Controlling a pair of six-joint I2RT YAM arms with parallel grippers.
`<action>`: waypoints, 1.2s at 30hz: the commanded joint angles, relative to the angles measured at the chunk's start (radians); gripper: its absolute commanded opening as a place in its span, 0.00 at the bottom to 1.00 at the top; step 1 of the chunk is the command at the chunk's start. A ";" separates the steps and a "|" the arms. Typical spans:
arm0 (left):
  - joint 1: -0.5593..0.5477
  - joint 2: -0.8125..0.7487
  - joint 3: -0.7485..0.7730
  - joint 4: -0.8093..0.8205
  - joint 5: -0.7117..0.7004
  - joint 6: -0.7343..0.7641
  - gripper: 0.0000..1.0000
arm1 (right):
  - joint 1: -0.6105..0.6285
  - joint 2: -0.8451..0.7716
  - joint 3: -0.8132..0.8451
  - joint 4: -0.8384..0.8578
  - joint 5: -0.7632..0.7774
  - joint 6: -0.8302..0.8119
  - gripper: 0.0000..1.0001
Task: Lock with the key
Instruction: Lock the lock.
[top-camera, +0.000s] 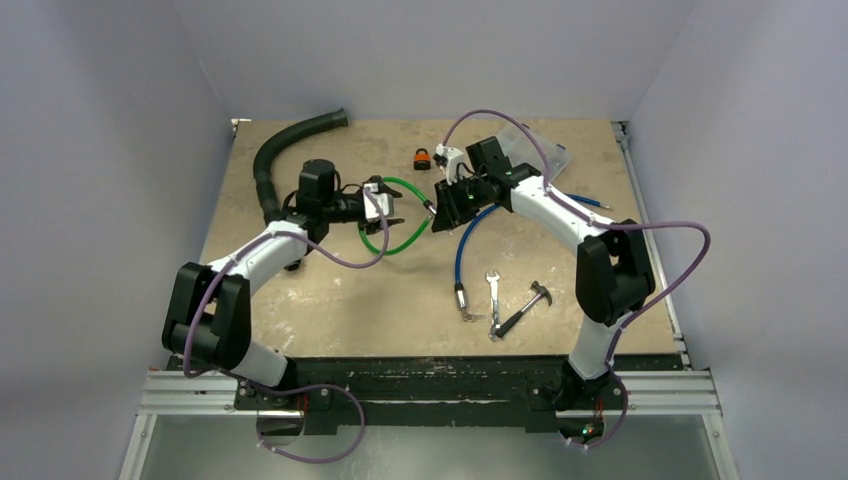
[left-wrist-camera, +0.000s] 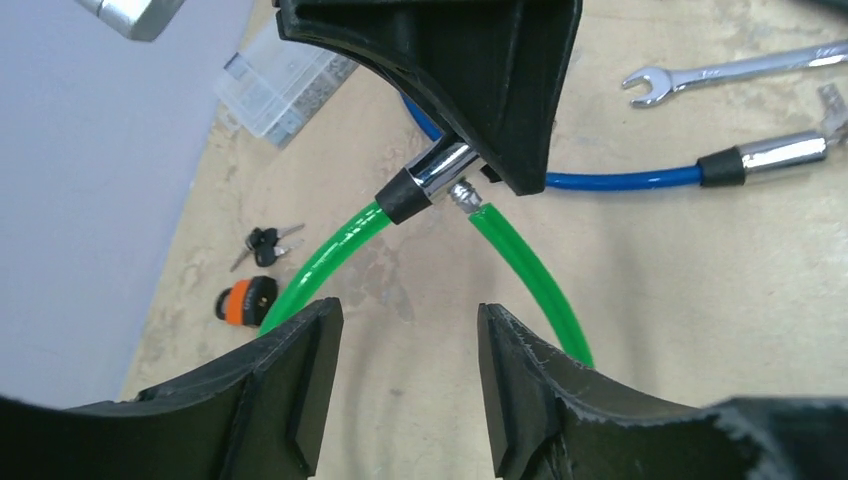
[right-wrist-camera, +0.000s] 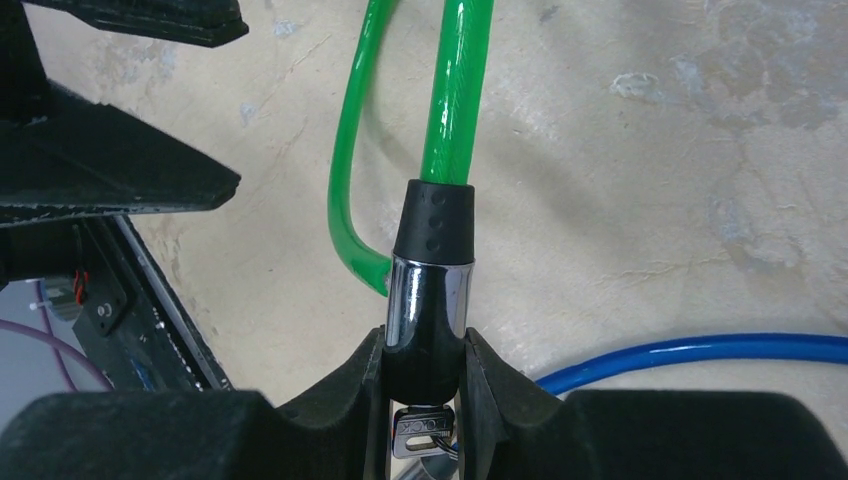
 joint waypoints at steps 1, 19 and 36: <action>0.006 0.025 0.085 -0.084 0.018 0.277 0.53 | 0.004 -0.030 -0.014 0.066 -0.069 -0.001 0.00; -0.067 0.300 0.436 -0.634 0.064 0.955 0.58 | 0.004 -0.051 -0.019 0.060 -0.095 -0.013 0.00; -0.119 0.296 0.416 -0.543 0.056 0.921 0.37 | 0.005 -0.027 0.000 0.057 -0.139 -0.016 0.00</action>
